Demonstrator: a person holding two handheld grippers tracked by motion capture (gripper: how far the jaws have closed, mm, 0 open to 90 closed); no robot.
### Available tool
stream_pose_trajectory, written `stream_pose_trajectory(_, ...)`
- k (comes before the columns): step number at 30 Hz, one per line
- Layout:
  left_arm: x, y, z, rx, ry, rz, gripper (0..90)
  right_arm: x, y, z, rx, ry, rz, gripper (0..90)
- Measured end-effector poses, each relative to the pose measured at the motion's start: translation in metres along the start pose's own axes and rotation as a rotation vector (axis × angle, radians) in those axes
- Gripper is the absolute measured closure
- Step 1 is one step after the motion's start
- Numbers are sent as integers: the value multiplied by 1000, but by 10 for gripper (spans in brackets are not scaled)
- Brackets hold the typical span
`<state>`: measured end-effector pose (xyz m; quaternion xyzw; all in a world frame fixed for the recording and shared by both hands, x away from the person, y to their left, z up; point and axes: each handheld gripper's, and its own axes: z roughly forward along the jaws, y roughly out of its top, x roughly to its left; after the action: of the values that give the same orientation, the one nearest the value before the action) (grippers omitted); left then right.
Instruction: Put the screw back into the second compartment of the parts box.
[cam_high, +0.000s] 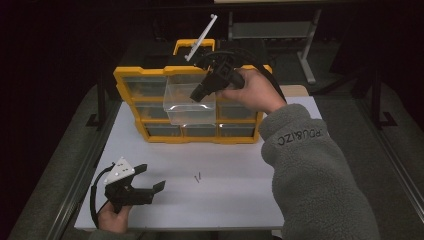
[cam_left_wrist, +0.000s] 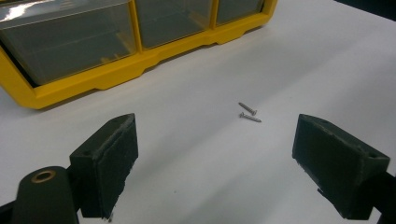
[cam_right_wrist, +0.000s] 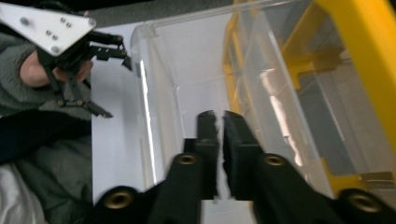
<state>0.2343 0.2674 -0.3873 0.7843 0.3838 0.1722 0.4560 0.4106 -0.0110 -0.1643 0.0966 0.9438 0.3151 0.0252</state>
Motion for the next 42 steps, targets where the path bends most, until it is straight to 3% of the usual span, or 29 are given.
stream_pose_trajectory(6,1,0,-1,10,2,10,139,-1,-5,-10,-39,-17,16,781)
stream_pose_trajectory(9,1,0,-1,5,2,5,140,0,-12,-26,-64,-32,19,767)
stream_pose_trajectory(11,2,1,-2,13,5,21,140,2,-20,-37,-83,-46,31,753)
stream_pose_trajectory(14,0,0,-1,5,3,1,139,3,-35,-56,-112,-66,66,713)
stream_pose_trajectory(18,0,0,1,3,3,14,140,6,-51,-74,-133,-88,86,693)
stream_pose_trajectory(19,0,0,1,0,4,11,139,9,-69,-90,-164,-106,115,672)
stream_pose_trajectory(22,0,0,1,-1,5,8,139,12,-81,-97,-181,-120,115,658)
stream_pose_trajectory(24,-1,0,1,0,7,3,140,17,-102,-102,-198,-136,125,640)
stream_pose_trajectory(29,-1,0,1,0,7,10,140,24,-128,-97,-204,-146,127,611)
stream_pose_trajectory(31,-1,0,2,-1,8,10,140,27,-146,-86,-215,-141,139,594)
stream_pose_trajectory(32,-1,0,2,-1,9,6,140,27,-146,-86,-215,-141,139,594)
stream_pose_trajectory(42,0,-1,1,-1,9,13,140,34,-193,-20,-190,-90,183,549)
